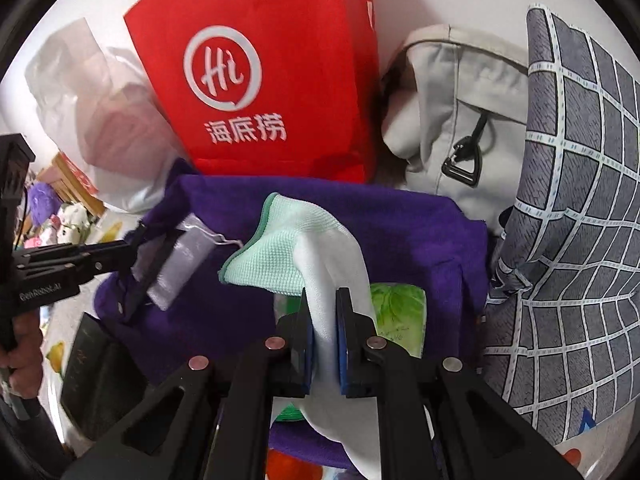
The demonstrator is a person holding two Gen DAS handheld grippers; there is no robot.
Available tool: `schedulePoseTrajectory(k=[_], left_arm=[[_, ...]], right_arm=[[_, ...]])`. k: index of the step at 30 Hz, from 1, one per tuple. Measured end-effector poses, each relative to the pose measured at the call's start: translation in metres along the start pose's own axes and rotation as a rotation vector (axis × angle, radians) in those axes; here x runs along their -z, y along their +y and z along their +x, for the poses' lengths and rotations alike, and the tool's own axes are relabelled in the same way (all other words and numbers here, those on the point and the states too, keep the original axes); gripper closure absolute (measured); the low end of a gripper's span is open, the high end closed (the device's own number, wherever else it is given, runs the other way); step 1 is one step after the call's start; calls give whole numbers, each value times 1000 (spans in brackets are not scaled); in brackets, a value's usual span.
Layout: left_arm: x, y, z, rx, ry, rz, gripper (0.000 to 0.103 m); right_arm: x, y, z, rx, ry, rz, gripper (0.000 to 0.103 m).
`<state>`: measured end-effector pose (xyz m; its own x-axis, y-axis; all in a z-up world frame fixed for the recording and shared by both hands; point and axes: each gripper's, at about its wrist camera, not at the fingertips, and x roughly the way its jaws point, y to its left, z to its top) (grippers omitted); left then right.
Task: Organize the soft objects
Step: 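Carry the glove to the purple towel with the right gripper while the left gripper carries the strap, then release the glove on the towel with the right gripper while the left gripper releases the strap there, then grasp the white snack packet beside the yellow pouch with the right gripper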
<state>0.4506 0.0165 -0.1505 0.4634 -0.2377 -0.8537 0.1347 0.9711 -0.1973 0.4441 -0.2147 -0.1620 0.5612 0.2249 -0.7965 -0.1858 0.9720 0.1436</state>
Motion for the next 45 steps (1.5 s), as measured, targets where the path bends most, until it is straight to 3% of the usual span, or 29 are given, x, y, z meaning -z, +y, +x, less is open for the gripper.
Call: schedulePoseTrajectory(k=[8,10,12,13,21,28,32,39,45], left_arm=[[2,7,24,27,50,-47,84],[3,5,26,27,52,-44,84],[3,4,26,28,52,-46,84],[3,4,26,29,52,-45,84],[0,7,18,48,55,-53,83],[-1,7,-5,65,12,-49,66],[-1,7,-17,52,-11,-30,62],[-1,3,-35,92,-35,-17,60],[0,-4,-38,112,-38,1,56]], right_arm=[[2,-4,12,1,28,29,87],[3,-2,13,0,33,23,77],[2,1,10,5,26,12,53],[1,0,7,8,16,10,48],[2,14,-21,-3,-44,-15,39],[33,50,-57,-95,-51,-54,41],[67,85,-65,-219,7,-110,67],[110,119,-56,-246,93,-140,68],[121,122,-36,-243,154,-91,68]])
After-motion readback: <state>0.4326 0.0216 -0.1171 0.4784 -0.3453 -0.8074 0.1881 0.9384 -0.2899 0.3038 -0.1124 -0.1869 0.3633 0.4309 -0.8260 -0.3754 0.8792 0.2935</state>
